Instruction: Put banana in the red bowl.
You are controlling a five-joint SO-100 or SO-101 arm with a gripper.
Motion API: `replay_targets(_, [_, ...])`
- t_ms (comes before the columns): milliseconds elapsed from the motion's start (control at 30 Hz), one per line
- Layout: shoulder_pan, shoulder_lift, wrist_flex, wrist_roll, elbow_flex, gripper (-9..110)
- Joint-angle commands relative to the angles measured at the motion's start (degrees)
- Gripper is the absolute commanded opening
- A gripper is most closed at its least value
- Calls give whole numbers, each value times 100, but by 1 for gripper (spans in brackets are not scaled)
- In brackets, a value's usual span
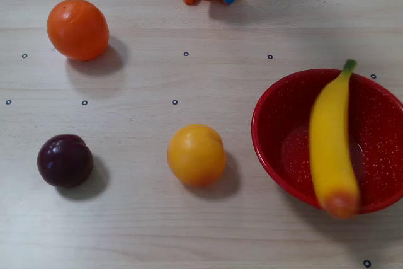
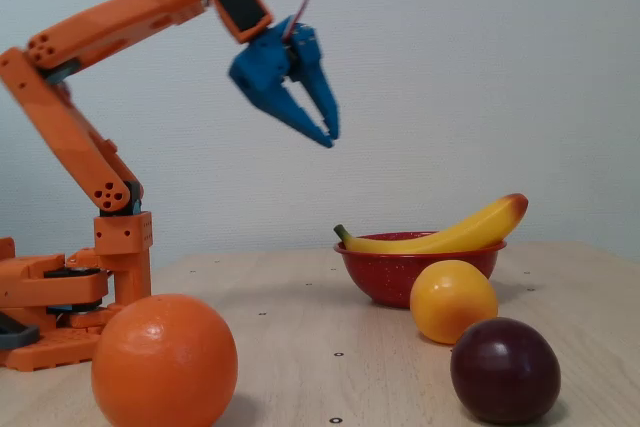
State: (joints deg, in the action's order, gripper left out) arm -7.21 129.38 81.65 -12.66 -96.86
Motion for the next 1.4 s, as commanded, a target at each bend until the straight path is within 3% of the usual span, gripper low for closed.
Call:
replay_targets(0, [369, 773, -290, 185, -334, 0])
replay_targets(267, [835, 2558, -782, 343, -2707, 0])
replay_targets(700, [659, 4852, -1151, 729, -5792, 0])
replay_targets(1367, [624, 6144, -650, 993, -7304, 0])
